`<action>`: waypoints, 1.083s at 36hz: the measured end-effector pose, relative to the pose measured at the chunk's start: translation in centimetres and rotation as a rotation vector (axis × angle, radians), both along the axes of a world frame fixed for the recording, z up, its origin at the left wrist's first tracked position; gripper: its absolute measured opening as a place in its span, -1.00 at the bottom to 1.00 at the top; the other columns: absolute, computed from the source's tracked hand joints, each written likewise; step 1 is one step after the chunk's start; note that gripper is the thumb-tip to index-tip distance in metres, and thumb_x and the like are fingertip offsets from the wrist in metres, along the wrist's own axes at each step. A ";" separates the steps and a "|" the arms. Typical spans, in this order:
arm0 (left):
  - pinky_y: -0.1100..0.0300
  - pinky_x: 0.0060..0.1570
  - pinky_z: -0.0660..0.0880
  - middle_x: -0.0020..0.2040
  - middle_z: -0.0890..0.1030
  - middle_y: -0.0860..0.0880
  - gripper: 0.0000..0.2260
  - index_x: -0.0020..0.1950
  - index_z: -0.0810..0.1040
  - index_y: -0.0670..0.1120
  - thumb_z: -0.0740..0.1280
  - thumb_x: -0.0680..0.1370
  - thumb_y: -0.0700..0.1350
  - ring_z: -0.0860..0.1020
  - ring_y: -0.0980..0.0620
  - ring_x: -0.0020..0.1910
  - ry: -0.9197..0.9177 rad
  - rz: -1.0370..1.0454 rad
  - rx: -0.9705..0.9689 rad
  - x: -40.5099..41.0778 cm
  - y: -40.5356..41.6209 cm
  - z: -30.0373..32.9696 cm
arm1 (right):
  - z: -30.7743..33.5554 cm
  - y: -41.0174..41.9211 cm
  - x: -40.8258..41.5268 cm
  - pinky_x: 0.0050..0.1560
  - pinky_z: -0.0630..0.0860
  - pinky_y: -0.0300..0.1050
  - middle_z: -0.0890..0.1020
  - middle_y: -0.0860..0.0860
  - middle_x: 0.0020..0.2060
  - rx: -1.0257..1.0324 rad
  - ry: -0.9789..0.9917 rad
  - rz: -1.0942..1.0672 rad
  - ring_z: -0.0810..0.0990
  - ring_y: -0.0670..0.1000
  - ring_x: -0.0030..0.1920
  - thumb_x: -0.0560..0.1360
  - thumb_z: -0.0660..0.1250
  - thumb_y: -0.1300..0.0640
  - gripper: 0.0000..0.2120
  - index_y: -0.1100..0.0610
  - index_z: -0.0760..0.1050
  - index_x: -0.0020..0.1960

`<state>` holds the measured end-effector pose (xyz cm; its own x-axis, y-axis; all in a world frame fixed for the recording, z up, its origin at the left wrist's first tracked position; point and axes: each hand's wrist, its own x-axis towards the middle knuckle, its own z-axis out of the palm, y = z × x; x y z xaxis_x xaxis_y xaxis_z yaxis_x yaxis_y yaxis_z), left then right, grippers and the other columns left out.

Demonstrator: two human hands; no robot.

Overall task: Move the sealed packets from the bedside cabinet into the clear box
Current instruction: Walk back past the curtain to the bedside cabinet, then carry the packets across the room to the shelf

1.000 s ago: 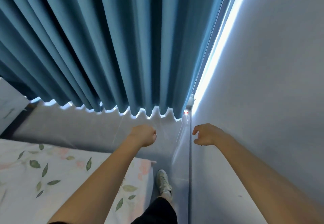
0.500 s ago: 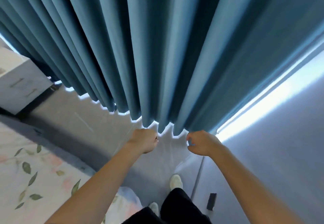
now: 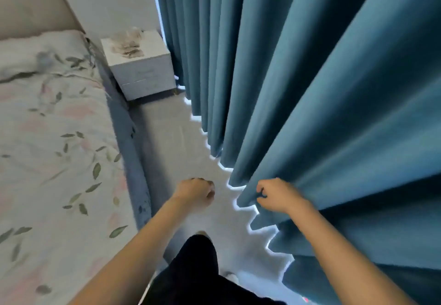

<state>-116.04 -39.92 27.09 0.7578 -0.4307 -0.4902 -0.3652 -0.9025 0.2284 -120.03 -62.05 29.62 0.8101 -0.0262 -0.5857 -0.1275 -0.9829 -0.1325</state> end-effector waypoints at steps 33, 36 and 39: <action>0.06 0.11 0.50 0.21 0.59 0.00 -0.73 0.24 0.51 0.05 0.13 0.60 -0.01 0.54 -0.06 0.19 -0.040 0.422 0.002 57.0 25.8 -0.6 | -1.8 25.5 67.6 0.16 0.43 -0.07 0.47 -0.03 0.29 0.093 -0.096 0.420 0.44 0.04 0.28 0.54 0.20 0.00 -0.61 -0.01 0.37 0.35; 0.07 0.10 0.51 0.21 0.59 0.00 -0.72 0.24 0.52 0.05 0.12 0.60 -0.02 0.54 -0.05 0.17 -0.024 0.465 -0.007 63.3 27.1 -1.4 | -2.8 26.7 74.7 0.20 0.43 -0.06 0.48 -0.04 0.29 0.090 -0.082 0.409 0.45 0.04 0.27 0.53 0.19 0.01 -0.62 -0.02 0.39 0.35; 0.08 0.10 0.49 0.22 0.58 0.02 -0.72 0.24 0.52 0.05 0.13 0.60 -0.03 0.53 -0.03 0.19 0.019 0.502 -0.026 68.7 28.2 -1.4 | -3.2 28.3 80.9 0.20 0.45 -0.05 0.49 -0.05 0.27 0.078 -0.042 0.420 0.45 0.04 0.27 0.53 0.18 0.01 -0.62 -0.03 0.38 0.34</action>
